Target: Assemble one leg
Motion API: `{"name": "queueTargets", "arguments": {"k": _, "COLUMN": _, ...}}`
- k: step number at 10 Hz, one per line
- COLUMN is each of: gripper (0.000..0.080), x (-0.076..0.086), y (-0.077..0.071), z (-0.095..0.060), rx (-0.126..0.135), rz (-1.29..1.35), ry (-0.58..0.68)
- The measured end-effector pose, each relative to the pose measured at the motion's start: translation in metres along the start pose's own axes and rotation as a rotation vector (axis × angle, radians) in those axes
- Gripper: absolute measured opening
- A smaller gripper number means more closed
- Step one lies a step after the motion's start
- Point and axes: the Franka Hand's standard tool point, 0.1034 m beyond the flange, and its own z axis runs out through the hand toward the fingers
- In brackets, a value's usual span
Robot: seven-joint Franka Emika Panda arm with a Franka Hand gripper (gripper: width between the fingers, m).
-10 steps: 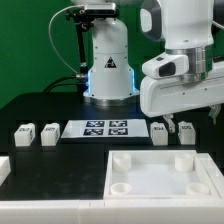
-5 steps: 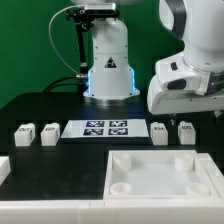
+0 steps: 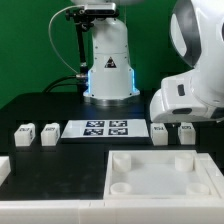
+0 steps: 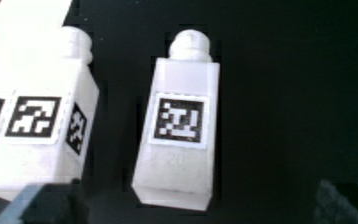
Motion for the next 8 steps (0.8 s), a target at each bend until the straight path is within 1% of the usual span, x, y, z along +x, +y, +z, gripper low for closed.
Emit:
{"name": "queueTargets", "arguments": {"k": 2, "gripper": 0.0649, "x": 0.000, "y": 0.001, "z": 0.017, "rx": -0.001, "rz": 0.033, "ry": -0.029}}
{"name": "queueTargets", "arguments": {"k": 4, "gripper": 0.0649, "x": 0.003, "y": 0.001, "z": 0.040, "rx": -0.005, "rz": 0.069, "ry": -0.080}}
{"name": "queueTargets", "arguments": {"k": 6, "gripper": 0.0649, "x": 0.005, "y": 0.003, "z": 0.045, "rx": 0.000, "rz": 0.076, "ry": -0.092}}
{"name": "queueTargets", "arguments": {"k": 8, "gripper": 0.0649, "x": 0.005, "y": 0.003, "z": 0.045, "rx": -0.001, "rz": 0.074, "ry": -0.091}}
